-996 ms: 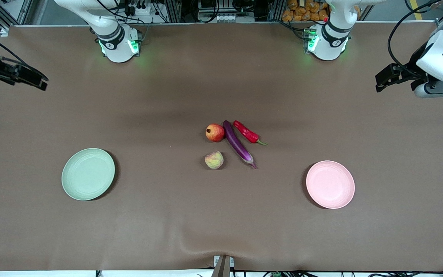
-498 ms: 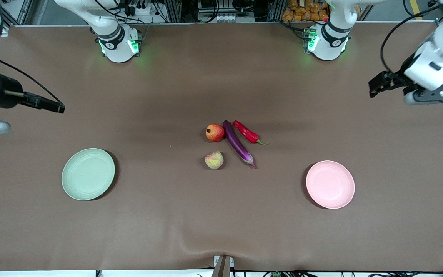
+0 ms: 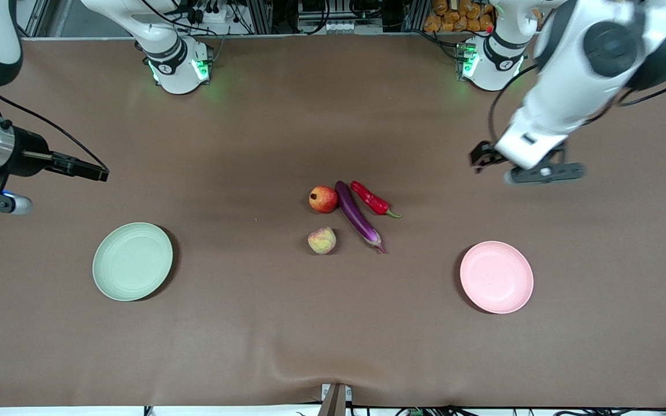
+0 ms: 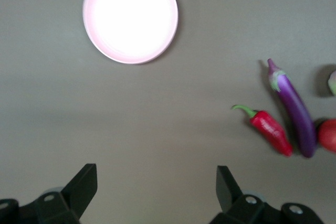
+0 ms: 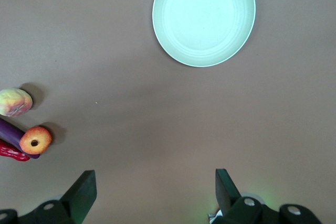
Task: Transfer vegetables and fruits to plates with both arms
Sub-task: 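Move both grippers out from rest toward the produce in the middle, then grasp the red chili with the left gripper while the right gripper reaches the pomegranate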
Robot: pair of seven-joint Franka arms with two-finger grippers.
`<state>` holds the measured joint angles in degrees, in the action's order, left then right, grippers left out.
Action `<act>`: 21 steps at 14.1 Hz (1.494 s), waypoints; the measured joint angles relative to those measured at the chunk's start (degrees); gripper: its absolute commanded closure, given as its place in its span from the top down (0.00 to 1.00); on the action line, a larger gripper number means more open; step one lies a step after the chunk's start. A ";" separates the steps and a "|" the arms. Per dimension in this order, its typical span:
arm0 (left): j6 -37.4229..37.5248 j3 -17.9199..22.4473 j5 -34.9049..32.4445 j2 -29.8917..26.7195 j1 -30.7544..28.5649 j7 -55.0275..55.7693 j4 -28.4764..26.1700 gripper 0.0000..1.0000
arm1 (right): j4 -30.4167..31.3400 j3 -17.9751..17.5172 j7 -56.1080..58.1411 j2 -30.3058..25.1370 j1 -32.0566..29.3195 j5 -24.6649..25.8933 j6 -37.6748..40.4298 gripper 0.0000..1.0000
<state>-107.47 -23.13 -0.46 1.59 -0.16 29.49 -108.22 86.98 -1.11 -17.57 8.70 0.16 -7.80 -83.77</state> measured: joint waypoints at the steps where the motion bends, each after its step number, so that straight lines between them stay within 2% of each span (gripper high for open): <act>1: -1.62 -1.68 0.00 1.89 0.16 4.34 -0.37 1.00 | 0.00 0.00 -0.03 0.34 0.05 0.00 -0.10 1.00; 3: -5.21 -3.34 0.00 5.85 1.38 10.88 -0.58 1.00 | 0.03 0.04 -0.04 0.88 0.05 -0.01 -0.15 1.00; 7: -14.40 -3.42 -1.27 13.67 6.80 23.90 -1.01 1.00 | 0.26 0.00 -1.93 0.99 0.80 -0.55 -0.33 1.00; 12: -23.97 -3.42 -14.75 24.19 12.99 46.40 -1.02 1.00 | 0.39 -0.23 -15.02 1.03 7.33 -2.95 -2.50 1.00; 14: -27.83 -3.41 -18.36 28.40 13.75 54.56 -0.11 0.90 | 0.84 -0.34 -22.21 1.76 11.33 -3.82 -4.97 1.00; 15: -28.53 -3.42 -19.49 30.28 13.98 57.03 0.75 0.90 | 0.99 -0.39 -25.72 2.60 13.14 -4.02 -6.21 1.00; 17: -29.11 -3.42 -20.48 33.12 14.63 59.87 2.25 0.81 | 1.17 -0.44 -32.85 4.84 16.55 -4.26 -7.96 1.00; 21: -29.97 -3.43 -20.86 34.78 15.70 63.97 2.28 0.79 | 1.33 -0.44 -43.39 8.57 20.41 -6.19 -9.09 1.00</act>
<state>-137.45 -26.56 -21.32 36.36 15.53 93.46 -105.94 88.32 -1.55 -60.96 17.28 20.58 -13.99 -92.86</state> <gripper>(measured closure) 0.203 0.000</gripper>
